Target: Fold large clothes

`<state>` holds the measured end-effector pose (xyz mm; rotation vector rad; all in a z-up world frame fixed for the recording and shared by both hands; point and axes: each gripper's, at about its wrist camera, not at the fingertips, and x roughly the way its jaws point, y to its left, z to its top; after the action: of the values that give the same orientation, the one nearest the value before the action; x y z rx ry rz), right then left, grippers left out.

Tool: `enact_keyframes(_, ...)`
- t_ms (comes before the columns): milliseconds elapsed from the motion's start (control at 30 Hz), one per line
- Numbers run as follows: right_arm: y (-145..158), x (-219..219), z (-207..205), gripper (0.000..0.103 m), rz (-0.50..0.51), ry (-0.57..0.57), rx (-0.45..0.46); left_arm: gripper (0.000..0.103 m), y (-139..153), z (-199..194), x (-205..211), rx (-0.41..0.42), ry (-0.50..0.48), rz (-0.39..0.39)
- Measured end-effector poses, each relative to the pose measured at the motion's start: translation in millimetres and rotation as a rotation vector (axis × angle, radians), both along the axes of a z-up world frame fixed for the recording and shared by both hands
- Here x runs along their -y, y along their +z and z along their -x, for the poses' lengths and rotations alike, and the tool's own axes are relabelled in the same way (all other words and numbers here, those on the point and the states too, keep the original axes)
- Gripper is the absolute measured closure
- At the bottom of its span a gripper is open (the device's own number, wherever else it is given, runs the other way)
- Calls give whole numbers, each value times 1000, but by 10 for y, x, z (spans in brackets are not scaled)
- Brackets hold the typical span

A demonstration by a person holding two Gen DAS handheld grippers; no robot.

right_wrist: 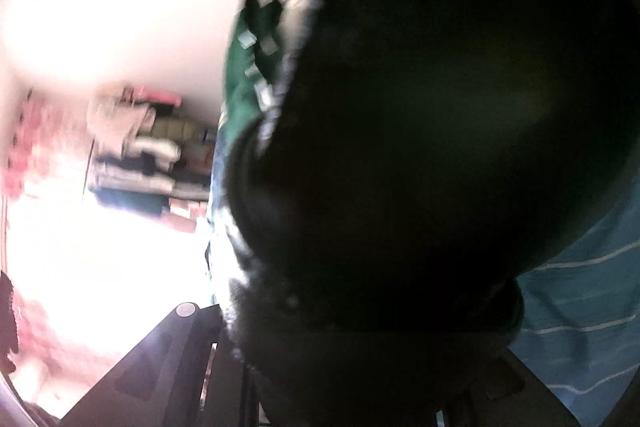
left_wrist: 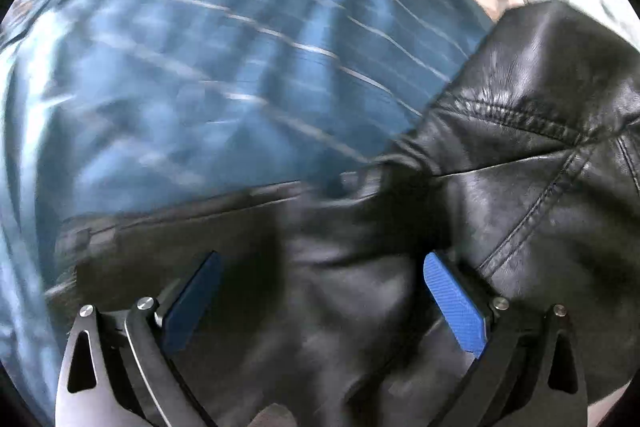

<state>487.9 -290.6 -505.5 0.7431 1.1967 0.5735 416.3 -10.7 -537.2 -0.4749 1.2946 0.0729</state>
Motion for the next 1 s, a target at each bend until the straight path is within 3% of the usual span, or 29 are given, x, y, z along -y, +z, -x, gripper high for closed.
enact_keyframes(133, 175, -779, 187, 86, -3, 141, 37, 0, 185, 684, -661, -37, 86, -70)
enact_keyframes(233, 99, -1395, 413, 86, 0, 269, 26, 0, 220, 1276, -1140, -101, 192, -101)
enact_keyframes(333, -167, -2041, 758, 86, 45, 420, -8, 0, 271, 1812, -1541, -149, 309, -120)
enact_keyframes(433, -640, -2552, 1095, 82, 116, 544, -120, 0, 370, 2228, -1827, -160, 413, -122)
enact_keyframes(467, -852, -2708, 1194, 81, 147, 582, -197, 0, 416, 2315, -1896, -155, 442, -122)
enact_keyframes(500, -976, -2785, 1245, 74, 153, 602, -253, 0, 487, 2411, -1968, -149, 474, -126)
enact_keyframes(567, -1045, -2837, 1281, 55, 118, 618, -317, 0, 636, 2528, -2051, -127, 512, -131)
enact_keyframes(600, -1015, -2844, 1294, 32, 113, 635, -331, 0, 724, 2564, -2086, -108, 532, -129)
enact_keyframes(633, -938, -2820, 1300, 21, 107, 653, -323, 0, 794, 2552, -2122, -94, 547, -126)
enact_keyframes(700, -730, -2802, 1341, 21, 45, 697, -314, 0, 965, 2567, -2118, -50, 567, -115)
enact_keyframes(767, -559, -2580, 1217, 21, 58, 706, -321, 0, 1065, 2447, -2110, -12, 573, -99)
enact_keyframes(933, -408, -2031, 794, 22, 151, 549, -305, 0, 1136, 2126, -1892, 54, 501, -90)
enact_keyframes(967, -466, -2001, 741, 26, 191, 529, -302, 0, 1075, 2040, -1813, 43, 475, -98)
enact_keyframes(1000, -526, -1946, 698, 41, 228, 513, -313, 0, 985, 1957, -1726, 22, 446, -106)
